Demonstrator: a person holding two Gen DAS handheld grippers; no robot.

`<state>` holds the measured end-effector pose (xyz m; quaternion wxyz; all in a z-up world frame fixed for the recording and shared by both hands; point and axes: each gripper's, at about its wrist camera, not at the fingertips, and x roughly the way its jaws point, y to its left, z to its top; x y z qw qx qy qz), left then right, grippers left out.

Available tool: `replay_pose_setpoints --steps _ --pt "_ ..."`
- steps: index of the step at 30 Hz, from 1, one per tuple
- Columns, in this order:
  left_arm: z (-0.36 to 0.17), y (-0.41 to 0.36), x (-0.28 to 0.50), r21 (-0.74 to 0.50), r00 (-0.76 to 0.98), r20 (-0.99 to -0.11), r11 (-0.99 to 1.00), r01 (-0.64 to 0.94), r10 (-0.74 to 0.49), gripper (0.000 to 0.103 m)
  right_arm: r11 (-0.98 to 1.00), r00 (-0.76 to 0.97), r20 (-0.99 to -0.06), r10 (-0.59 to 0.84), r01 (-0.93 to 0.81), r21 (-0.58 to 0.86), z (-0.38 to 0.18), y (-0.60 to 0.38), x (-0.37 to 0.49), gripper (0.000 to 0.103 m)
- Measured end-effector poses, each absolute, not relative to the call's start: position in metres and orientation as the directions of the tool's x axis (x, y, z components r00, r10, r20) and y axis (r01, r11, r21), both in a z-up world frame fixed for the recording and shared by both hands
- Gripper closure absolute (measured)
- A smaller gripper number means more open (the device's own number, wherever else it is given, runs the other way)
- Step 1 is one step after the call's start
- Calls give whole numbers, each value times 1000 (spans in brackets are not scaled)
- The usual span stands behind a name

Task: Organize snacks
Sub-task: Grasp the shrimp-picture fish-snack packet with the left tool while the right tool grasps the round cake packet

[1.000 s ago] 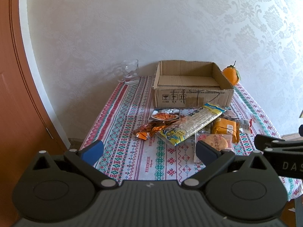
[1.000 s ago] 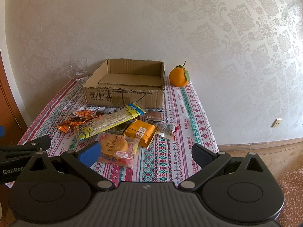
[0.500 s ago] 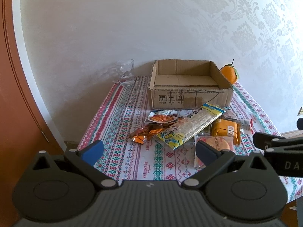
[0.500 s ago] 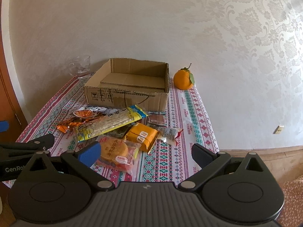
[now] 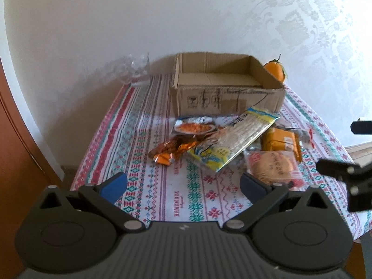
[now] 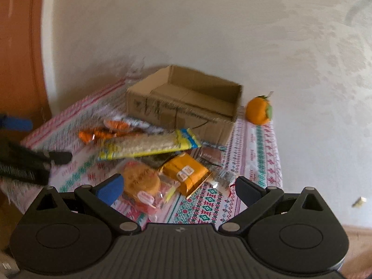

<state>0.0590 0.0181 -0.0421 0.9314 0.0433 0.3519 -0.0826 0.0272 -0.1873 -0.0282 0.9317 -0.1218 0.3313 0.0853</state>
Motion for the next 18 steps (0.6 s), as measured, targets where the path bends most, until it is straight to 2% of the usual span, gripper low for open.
replay_pose_setpoints --steps 5,10,18 --pt "-53 25 70 51 721 -686 983 179 -96 1 905 705 -687 176 -391 -170 -45 -180 44 0" --pt "-59 31 81 9 691 -711 981 192 -129 1 825 644 -722 252 -533 -188 -58 -167 67 0" --pt "-67 28 98 -14 660 -741 984 176 -129 1 761 546 -765 341 -638 -117 -74 -166 95 0"
